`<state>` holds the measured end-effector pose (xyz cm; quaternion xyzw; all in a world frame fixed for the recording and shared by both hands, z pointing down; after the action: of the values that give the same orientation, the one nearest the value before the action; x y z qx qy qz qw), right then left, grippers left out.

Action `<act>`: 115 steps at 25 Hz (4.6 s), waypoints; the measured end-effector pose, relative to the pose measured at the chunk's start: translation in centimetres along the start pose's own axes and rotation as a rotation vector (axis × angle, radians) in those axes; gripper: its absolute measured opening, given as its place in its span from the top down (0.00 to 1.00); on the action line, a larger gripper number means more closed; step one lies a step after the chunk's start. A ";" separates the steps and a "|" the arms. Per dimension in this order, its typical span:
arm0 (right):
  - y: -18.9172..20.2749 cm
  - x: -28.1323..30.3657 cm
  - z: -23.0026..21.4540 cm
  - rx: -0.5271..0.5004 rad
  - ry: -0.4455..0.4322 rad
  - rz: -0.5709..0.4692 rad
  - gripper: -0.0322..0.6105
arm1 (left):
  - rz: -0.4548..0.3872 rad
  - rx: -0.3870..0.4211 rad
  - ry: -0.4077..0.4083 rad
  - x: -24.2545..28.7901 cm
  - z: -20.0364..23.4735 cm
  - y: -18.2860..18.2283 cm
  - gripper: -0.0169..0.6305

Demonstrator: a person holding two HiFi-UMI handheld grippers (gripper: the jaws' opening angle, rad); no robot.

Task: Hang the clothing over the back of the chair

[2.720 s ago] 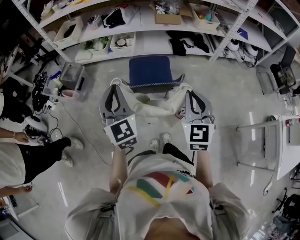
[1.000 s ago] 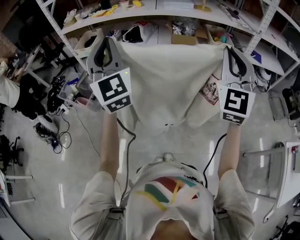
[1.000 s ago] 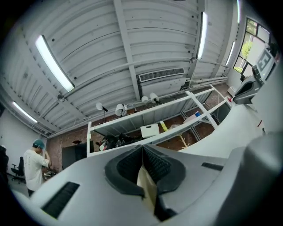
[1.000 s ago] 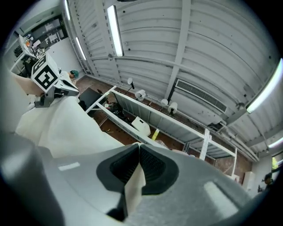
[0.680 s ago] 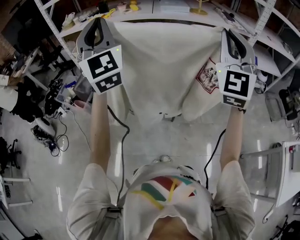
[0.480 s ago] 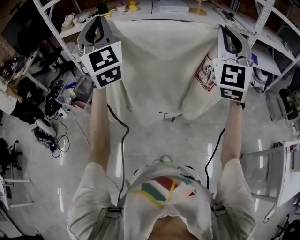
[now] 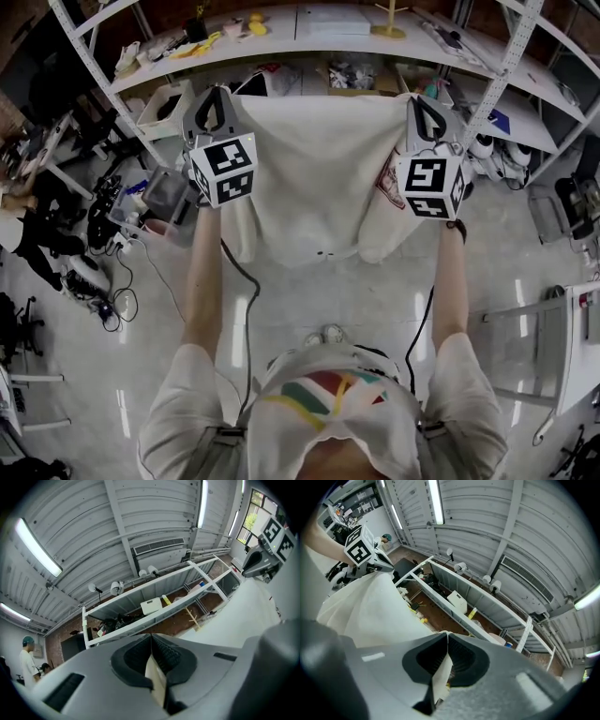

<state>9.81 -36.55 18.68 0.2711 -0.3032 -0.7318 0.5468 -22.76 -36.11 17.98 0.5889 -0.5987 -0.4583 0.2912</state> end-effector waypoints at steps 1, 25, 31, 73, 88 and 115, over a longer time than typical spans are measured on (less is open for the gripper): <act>0.5 0.3 0.5 -0.002 -0.011 0.012 0.93 | 0.012 0.008 0.006 0.2 -0.3 0.9 0.95; 12.7 3.9 10.4 0.012 -0.211 0.276 0.93 | 0.283 0.036 0.153 1.2 -7.9 16.2 0.95; 14.9 3.8 12.8 -0.003 -0.259 0.326 0.93 | 0.344 0.036 0.176 0.4 -9.1 19.3 0.95; 29.6 -3.4 27.5 0.091 -0.538 0.669 0.93 | 0.743 0.080 0.363 -9.5 -16.7 36.6 0.95; 29.7 -3.7 27.3 0.248 -0.455 0.688 0.77 | 0.706 0.053 0.309 -10.4 -16.1 36.4 0.91; 13.8 -0.1 13.3 0.234 -0.157 0.288 0.94 | 0.371 -0.095 0.240 -4.3 -12.1 16.2 0.95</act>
<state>8.93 -37.56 37.77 0.2288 -0.4636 -0.6247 0.5852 -18.50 -36.30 38.20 0.5048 -0.6354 -0.3513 0.4669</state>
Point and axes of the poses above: the fingertips, and each gripper's own axes: x forward along the fingers, z to its left, y out of its underside, the point moved 4 cm from there along -x, backward along the fingers, and after that the axes turned 2 degrees about z, right-handed, at the moved point
